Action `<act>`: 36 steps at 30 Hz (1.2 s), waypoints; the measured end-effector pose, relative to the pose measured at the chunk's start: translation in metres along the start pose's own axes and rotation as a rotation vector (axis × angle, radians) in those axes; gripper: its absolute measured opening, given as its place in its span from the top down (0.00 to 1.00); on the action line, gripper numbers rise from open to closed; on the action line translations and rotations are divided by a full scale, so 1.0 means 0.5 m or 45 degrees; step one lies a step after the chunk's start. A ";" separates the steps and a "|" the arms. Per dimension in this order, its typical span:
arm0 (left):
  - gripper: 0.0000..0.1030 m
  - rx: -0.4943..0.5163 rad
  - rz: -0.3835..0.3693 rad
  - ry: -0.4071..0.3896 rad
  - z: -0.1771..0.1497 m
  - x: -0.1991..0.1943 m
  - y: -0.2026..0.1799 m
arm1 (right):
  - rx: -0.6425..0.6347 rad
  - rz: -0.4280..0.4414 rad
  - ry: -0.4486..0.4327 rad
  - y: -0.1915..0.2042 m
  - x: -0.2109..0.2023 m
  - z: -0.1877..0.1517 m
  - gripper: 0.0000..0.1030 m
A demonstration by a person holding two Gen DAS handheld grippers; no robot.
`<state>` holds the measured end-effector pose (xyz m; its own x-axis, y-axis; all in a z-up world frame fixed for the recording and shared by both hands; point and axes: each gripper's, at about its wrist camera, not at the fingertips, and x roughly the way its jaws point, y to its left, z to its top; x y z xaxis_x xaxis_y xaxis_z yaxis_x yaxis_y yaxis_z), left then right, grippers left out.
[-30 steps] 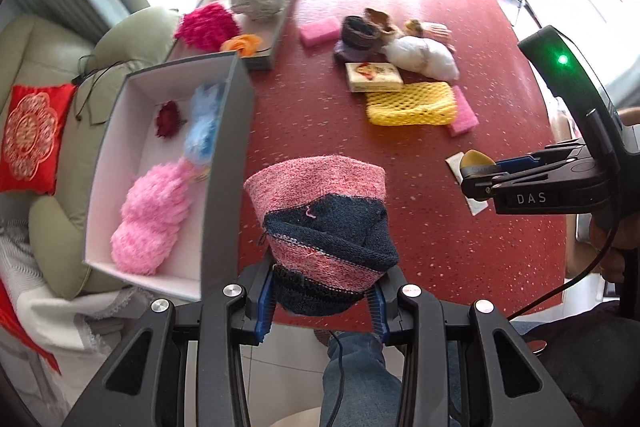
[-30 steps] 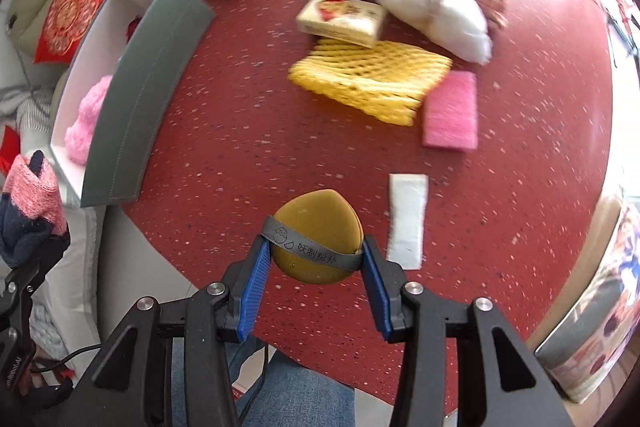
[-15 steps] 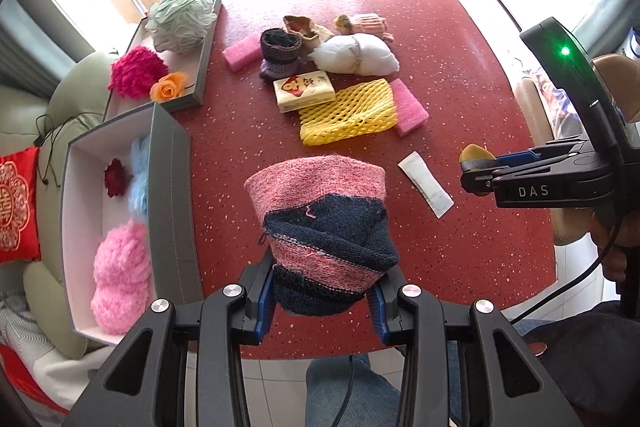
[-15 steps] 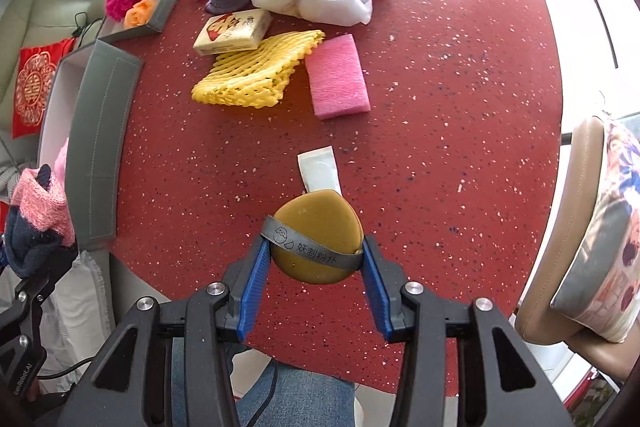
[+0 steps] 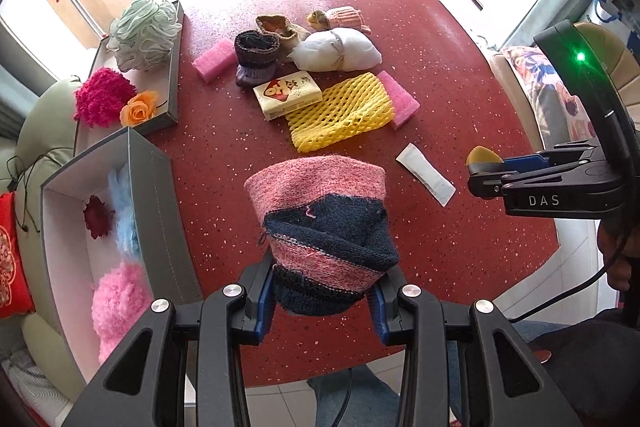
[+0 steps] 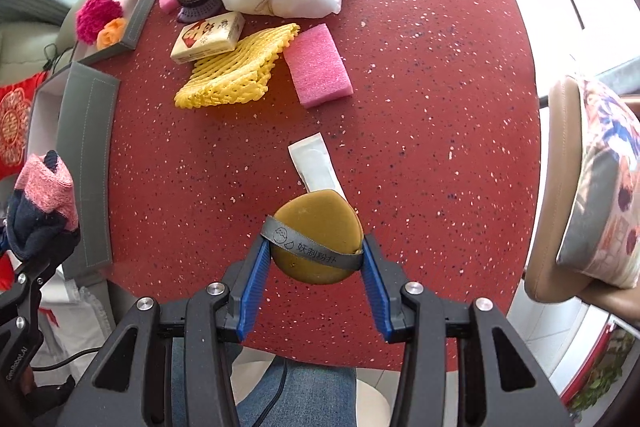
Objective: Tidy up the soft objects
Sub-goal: 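Lift the knitted cover with the left tool while the right tool lifts the olive puff, then carry the knitted cover and olive puff with both tools over the grey box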
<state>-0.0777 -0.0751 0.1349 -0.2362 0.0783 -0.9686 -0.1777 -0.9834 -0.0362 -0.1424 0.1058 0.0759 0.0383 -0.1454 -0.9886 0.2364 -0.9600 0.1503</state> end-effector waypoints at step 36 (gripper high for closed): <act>0.62 -0.767 0.185 -0.213 -0.209 -0.057 0.463 | -0.571 -0.079 -0.087 0.575 -0.039 0.121 0.52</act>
<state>-0.0121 -0.3221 0.1285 -0.3722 -0.0861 -0.9241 0.4240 -0.9015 -0.0868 -0.1338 -0.1816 0.1381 -0.0499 -0.1207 -0.9914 0.6339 -0.7709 0.0619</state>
